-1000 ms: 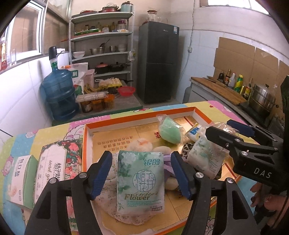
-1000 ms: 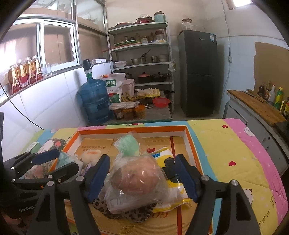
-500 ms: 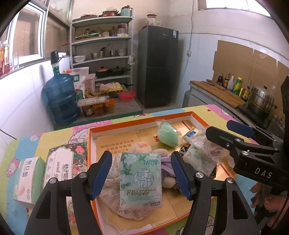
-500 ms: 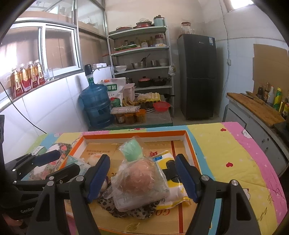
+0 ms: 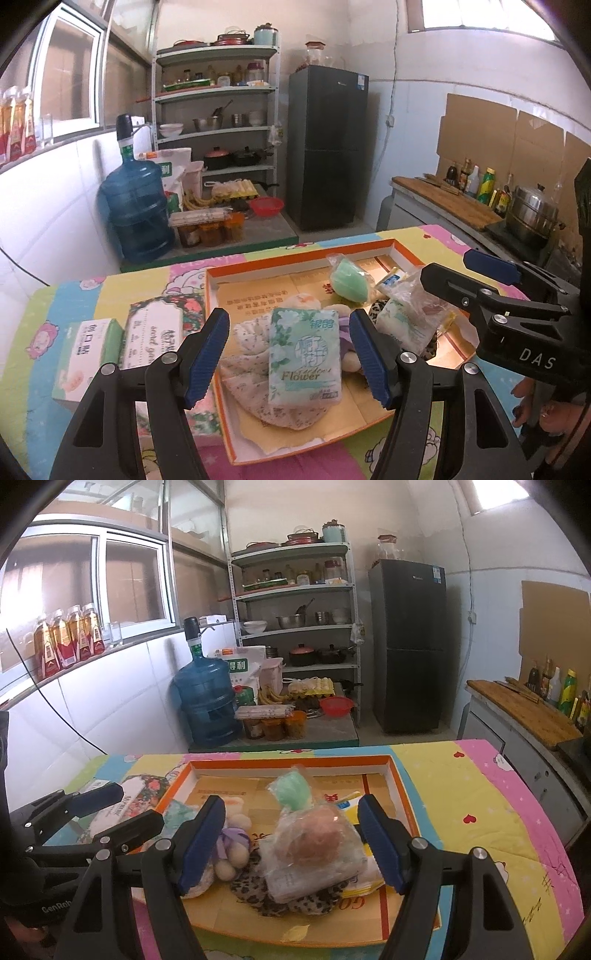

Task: Organize soft objects
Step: 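Lower the tissue pack and bagged bun into the box and open both grippers, then withdraw both grippers from the box toward the plush bunny and snack bag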

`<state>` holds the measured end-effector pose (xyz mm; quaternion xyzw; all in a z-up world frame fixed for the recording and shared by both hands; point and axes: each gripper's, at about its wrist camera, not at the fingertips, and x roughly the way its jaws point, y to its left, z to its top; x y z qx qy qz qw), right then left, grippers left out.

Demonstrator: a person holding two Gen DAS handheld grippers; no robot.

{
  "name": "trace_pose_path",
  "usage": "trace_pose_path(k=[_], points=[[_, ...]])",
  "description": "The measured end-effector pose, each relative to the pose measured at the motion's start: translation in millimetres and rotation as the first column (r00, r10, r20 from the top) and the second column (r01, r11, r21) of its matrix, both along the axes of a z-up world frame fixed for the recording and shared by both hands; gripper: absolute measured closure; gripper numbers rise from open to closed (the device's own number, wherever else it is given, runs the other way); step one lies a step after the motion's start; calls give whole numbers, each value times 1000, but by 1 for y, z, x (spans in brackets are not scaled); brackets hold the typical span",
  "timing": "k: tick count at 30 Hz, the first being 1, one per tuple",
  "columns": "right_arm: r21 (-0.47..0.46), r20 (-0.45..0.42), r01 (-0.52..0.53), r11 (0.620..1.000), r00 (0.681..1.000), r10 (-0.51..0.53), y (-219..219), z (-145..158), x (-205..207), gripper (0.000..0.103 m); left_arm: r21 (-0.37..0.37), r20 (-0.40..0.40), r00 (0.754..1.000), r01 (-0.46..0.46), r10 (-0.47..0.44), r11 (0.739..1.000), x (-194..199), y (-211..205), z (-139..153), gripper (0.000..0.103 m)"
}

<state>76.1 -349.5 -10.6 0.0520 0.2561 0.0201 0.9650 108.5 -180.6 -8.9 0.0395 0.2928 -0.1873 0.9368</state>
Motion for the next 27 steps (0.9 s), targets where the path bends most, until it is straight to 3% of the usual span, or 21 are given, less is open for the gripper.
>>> trace_pose_path(k=[27], points=[[-25,47,-74,997,996,76,65,20,-33,29,-26,63,994,-90,91,996,-53,73,25,34]])
